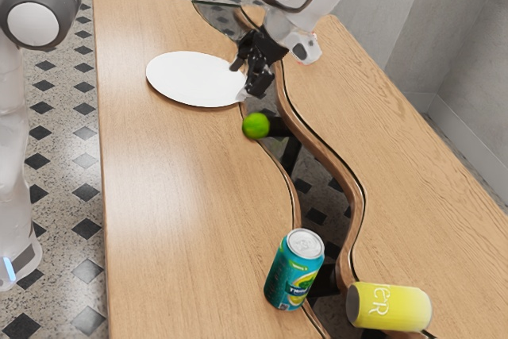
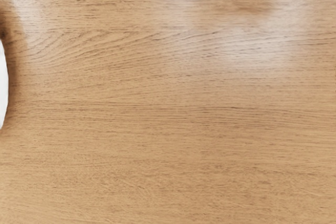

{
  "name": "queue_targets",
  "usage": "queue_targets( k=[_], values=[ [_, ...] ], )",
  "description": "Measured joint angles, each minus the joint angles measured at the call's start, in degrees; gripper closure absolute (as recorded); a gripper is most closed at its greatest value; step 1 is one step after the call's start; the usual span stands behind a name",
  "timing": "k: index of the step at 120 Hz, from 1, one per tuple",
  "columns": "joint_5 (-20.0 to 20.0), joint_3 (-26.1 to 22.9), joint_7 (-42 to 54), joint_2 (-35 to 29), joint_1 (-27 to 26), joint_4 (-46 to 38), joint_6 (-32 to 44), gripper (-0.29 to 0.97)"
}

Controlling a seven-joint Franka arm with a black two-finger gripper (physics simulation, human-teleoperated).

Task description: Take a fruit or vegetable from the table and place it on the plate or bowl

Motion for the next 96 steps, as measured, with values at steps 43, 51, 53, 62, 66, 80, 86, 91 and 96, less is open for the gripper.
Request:
queue_targets(
  k=[43,51,53,62,66,80,86,91,96],
  values=[
    [0.6,-4.3,-0.2,5.7,3.4,4.0,29.2,0.0],
    [-0.9,-10.6,0.3,10.9,13.9,9.5,29.9,0.0],
    [-1.1,-11.6,0.4,12.0,15.9,10.5,30.1,0.0],
    [-2.0,-14.5,0.9,15.8,21.6,12.9,30.6,0.0],
    [-2.1,-17.3,1.0,16.9,24.3,13.2,30.7,0.0],
    [-0.8,-25.7,1.0,20.0,31.6,13.5,31.1,0.0],
    [-0.2,-27.2,1.0,20.6,33.4,12.8,31.3,0.0],
    [0.2,-27.6,1.0,20.8,34.3,12.1,31.3,0.0],
    [0.5,-27.5,1.1,20.8,34.7,11.2,31.5,0.0]
  ],
)
